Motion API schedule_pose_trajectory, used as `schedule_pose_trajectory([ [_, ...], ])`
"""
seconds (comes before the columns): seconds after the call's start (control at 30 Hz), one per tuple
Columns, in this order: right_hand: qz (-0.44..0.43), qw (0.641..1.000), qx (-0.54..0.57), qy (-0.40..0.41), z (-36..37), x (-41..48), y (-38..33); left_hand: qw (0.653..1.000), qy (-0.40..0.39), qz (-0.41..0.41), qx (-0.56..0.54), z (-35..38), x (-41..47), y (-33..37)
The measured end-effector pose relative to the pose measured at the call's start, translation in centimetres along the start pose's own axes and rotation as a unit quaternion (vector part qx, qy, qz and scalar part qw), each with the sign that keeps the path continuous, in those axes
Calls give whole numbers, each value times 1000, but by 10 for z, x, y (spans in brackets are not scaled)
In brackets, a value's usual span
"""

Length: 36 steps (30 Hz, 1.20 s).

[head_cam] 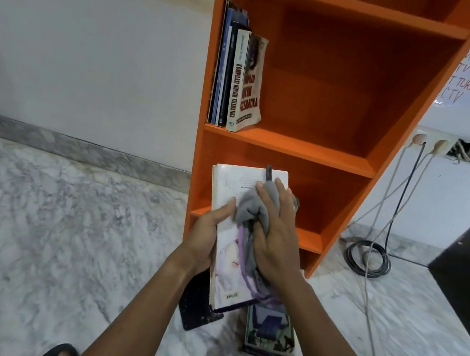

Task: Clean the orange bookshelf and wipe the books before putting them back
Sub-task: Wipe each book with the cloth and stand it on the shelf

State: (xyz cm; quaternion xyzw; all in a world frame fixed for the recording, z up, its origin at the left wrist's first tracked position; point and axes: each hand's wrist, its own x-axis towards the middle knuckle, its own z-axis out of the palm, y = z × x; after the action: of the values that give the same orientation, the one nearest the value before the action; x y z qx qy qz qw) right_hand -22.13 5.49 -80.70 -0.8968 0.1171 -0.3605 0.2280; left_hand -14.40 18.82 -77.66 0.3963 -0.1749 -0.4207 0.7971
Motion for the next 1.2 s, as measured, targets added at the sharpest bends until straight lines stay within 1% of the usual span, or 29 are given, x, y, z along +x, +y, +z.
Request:
schedule_pose_trajectory([
  [0.1, -16, 999, -37, -7, -10, 14, -8, 1000, -10, 0, 2, 4, -1, -10],
  [0.17, 1, 999, -40, 22, -18, 20, -4, 1000, -16, 1, -5, 6, -2, -14],
  [0.27, 71, 994, 20, 81, -25, 25, 18, 1000, -13, -2, -14, 10, -4, -13],
  [0.33, 135, 984, 70, 92, -30, 25, 25, 999, -9, -1, -32, 9, -3, -13],
  [0.37, 181, 974, 101, 87, -30, 21, 23, 999, -5, 3, -48, 7, -2, -13],
  [0.4, 220, 962, 141, 77, -30, 16, 21, 998, 2, 8, -64, 6, -1, -10],
  [0.43, 236, 952, 186, 61, -29, 9, 17, 997, 8, 11, -76, 3, 0, -8],
  [0.47, 241, 943, 225, 42, -30, 4, 14, 996, 16, 13, -85, 1, 1, -4],
  [0.53, 259, 925, 276, -23, -37, -4, 13, 995, 25, 25, -98, -6, 3, 6],
  [0.6, 311, 886, 323, -122, -48, -10, 14, 993, 39, 44, -103, -11, 5, 14],
  [0.67, 340, 833, 382, -211, -53, -19, 19, 991, 62, 74, -88, -15, 8, 19],
  [0.7, 333, 816, 417, -222, -54, -24, 18, 990, 80, 87, -75, -16, 11, 19],
  [0.73, 326, 812, 441, -199, -53, -27, 18, 988, 107, 97, -49, -15, 13, 17],
  [0.77, 319, 818, 454, -151, -50, -28, 17, 984, 146, 99, 4, -12, 15, 13],
  [0.8, 311, 833, 449, -90, -48, -27, 16, 972, 200, 87, 85, -9, 18, 8],
  [0.83, 297, 856, 422, -38, -46, -26, 15, 946, 258, 78, 179, -5, 19, 0],
  [0.87, 274, 888, 369, 2, -44, -22, 11, 918, 292, 91, 251, 1, 20, -5],
  [0.9, 252, 922, 294, 30, -41, -20, 9, 911, 284, 106, 280, 9, 21, -13],
  [0.93, 223, 951, 209, 54, -38, -18, 7, 921, 250, 112, 275, 20, 23, -19],
  [1.0, 126, 987, 63, 79, -31, -20, 2, 961, 174, 71, 201, 42, 27, -26],
  [1.03, 72, 995, 11, 75, -28, -22, -3, 978, 160, 35, 130, 48, 30, -22],
  [1.07, 28, 997, -23, 61, -26, -24, -7, 987, 156, 4, 46, 45, 33, -18],
  [1.1, -4, 998, -44, 40, -25, -24, -9, 986, 161, -15, -24, 38, 36, -13],
  [1.13, -26, 998, -59, 19, -26, -25, -11, 983, 167, -29, -69, 31, 37, -10],
  [1.2, -60, 995, -76, -14, -28, -28, -13, 980, 163, -41, -106, 19, 35, -6],
])
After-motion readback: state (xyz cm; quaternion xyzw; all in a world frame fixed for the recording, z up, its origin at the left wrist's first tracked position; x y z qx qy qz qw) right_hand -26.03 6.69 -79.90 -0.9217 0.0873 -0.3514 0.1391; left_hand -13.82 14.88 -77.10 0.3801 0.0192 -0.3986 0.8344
